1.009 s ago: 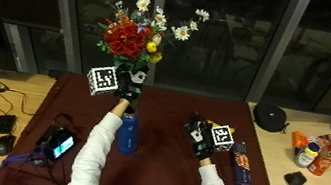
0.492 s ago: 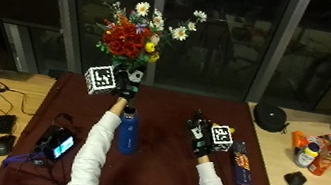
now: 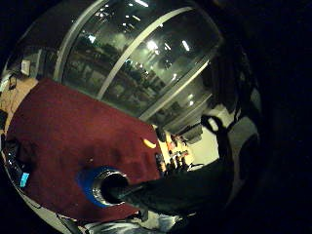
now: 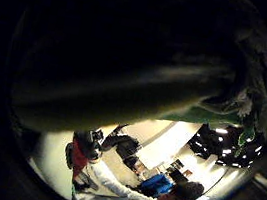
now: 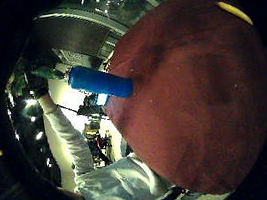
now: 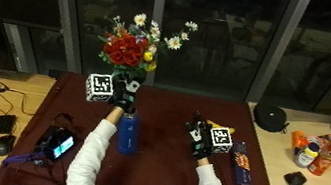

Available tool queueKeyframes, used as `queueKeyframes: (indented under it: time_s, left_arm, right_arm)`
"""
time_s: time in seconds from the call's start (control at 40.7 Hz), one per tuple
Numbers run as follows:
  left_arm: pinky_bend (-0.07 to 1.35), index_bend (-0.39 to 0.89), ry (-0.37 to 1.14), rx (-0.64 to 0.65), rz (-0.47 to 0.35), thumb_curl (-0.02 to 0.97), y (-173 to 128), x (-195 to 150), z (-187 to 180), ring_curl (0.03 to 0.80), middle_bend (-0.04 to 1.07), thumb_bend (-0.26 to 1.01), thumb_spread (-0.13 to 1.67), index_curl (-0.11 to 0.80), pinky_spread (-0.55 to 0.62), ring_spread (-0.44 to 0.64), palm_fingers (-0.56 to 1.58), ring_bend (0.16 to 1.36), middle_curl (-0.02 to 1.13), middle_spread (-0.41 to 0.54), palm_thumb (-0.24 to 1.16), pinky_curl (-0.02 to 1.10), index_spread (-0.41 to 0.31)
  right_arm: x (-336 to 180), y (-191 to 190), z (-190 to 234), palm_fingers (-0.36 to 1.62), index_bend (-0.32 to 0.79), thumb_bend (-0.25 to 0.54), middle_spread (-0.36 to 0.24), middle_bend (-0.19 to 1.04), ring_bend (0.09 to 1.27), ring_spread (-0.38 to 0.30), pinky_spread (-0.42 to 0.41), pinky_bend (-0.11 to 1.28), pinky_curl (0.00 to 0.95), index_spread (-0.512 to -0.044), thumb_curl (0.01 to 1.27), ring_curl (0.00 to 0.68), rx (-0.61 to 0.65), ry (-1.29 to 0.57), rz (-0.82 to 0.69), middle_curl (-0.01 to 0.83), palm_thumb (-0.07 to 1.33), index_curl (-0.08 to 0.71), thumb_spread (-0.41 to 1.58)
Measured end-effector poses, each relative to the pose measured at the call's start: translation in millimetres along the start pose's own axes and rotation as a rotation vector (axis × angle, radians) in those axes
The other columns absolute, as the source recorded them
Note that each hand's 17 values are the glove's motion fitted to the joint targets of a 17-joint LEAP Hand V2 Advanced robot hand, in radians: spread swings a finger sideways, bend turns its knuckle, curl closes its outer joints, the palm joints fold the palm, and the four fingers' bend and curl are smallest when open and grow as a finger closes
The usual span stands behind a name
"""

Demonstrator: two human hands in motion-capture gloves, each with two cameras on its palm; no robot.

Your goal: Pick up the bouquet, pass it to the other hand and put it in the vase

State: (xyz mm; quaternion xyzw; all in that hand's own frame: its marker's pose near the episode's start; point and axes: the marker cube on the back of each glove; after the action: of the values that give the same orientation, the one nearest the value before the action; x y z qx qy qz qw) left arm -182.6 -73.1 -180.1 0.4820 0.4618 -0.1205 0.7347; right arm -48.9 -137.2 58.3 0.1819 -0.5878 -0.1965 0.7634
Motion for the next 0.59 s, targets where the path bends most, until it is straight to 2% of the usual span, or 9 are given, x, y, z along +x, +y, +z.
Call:
queueKeyframes:
  time_s: [0.074, 0.098, 0.123, 0.148, 0.172, 0.197, 0.271, 0.344, 0.59]
  left_arm:
    - [0.67, 0.16, -0.015, -0.164, -0.053, 0.811, 19, -24, 0, 0.482, 0.68, -0.07, 0.27, 0.6, -0.43, -0.38, 1.3, 0.78, 0.56, -0.341, 0.88, 0.45, -0.319]
    - [0.71, 0.11, -0.025, -0.258, -0.074, 0.794, 29, -34, -1, 0.473, 0.65, -0.09, 0.29, 0.582, -0.43, -0.37, 1.21, 0.75, 0.55, -0.333, 0.83, 0.46, -0.302]
    - [0.68, 0.04, -0.035, -0.355, -0.095, 0.75, 39, -46, -3, 0.469, 0.61, -0.13, 0.45, 0.555, -0.4, -0.36, 1.01, 0.73, 0.55, -0.316, 0.73, 0.45, -0.27]
    - [0.55, -0.14, -0.044, -0.438, -0.113, 0.7, 48, -59, -5, 0.441, 0.53, -0.19, 0.51, 0.49, -0.21, -0.2, 0.18, 0.62, 0.53, -0.221, 0.6, 0.41, -0.142]
    - [0.64, -0.11, -0.053, -0.5, -0.125, 0.676, 56, -73, -8, 0.569, 0.47, -0.17, 0.54, 0.506, -0.07, -0.08, -0.26, 0.68, 0.6, -0.077, 0.55, 0.53, -0.095]
    - [0.67, -0.08, -0.062, -0.542, -0.135, 0.655, 65, -87, -12, 0.581, 0.45, -0.15, 0.58, 0.49, 0.0, -0.02, -0.34, 0.68, 0.62, 0.0, 0.52, 0.55, -0.055]
    - [0.61, -0.05, -0.075, -0.6, -0.173, 0.605, 93, -116, -31, 0.453, 0.3, -0.1, 0.65, 0.388, 0.16, 0.15, -0.31, 0.63, 0.49, 0.156, 0.46, 0.45, 0.03]
    - [0.57, -0.04, -0.066, -0.605, -0.212, 0.567, 113, -130, -46, 0.372, 0.23, -0.07, 0.7, 0.311, 0.28, 0.26, -0.26, 0.6, 0.4, 0.265, 0.43, 0.38, 0.094]
    - [0.53, 0.01, 0.024, -0.619, -0.29, 0.481, 128, -134, -66, 0.32, 0.19, -0.04, 0.79, 0.165, 0.47, 0.47, -0.22, 0.6, 0.33, 0.45, 0.41, 0.33, 0.203]
  right_arm:
    - [-6, 11, 3, 0.03, 0.14, -0.025, -0.089, 0.2, 0.4, -0.018, 0.13, 0.45, 0.339, -0.383, 0.36, 0.296, 0.004, -0.068, 0.112, 0.336, 0.45, 0.221, 1.08]
    - [-4, 13, 3, 0.03, 0.14, -0.025, -0.089, 0.19, 0.4, -0.017, 0.13, 0.45, 0.34, -0.383, 0.36, 0.295, 0.0, -0.074, 0.116, 0.336, 0.45, 0.222, 1.08]
    - [0, 14, 2, 0.02, 0.14, -0.025, -0.085, 0.2, 0.4, -0.016, 0.13, 0.44, 0.338, -0.383, 0.36, 0.296, -0.005, -0.077, 0.113, 0.336, 0.45, 0.223, 1.08]
    - [3, 15, 1, 0.03, 0.15, -0.025, -0.084, 0.19, 0.4, -0.015, 0.13, 0.44, 0.338, -0.383, 0.36, 0.295, -0.009, -0.076, 0.11, 0.336, 0.46, 0.226, 1.08]
    - [7, 17, -1, 0.03, 0.15, -0.025, -0.083, 0.19, 0.39, -0.015, 0.134, 0.44, 0.338, -0.383, 0.36, 0.295, -0.012, -0.07, 0.112, 0.336, 0.46, 0.227, 1.08]
    - [11, 19, -2, 0.03, 0.15, -0.025, -0.083, 0.19, 0.39, -0.014, 0.135, 0.44, 0.337, -0.383, 0.36, 0.294, -0.014, -0.063, 0.118, 0.335, 0.46, 0.229, 1.08]
    - [26, 24, -6, 0.03, 0.16, -0.024, -0.081, 0.19, 0.38, -0.013, 0.136, 0.43, 0.337, -0.379, 0.36, 0.291, -0.018, -0.04, 0.139, 0.334, 0.46, 0.234, 1.08]
    - [40, 26, -9, 0.03, 0.15, -0.021, -0.077, 0.19, 0.38, -0.012, 0.137, 0.42, 0.335, -0.378, 0.36, 0.29, -0.02, -0.03, 0.158, 0.334, 0.47, 0.239, 1.08]
    - [61, 33, -15, 0.04, 0.16, -0.02, -0.068, 0.19, 0.37, -0.004, 0.152, 0.4, 0.331, -0.372, 0.36, 0.285, -0.009, -0.012, 0.192, 0.328, 0.48, 0.253, 1.09]
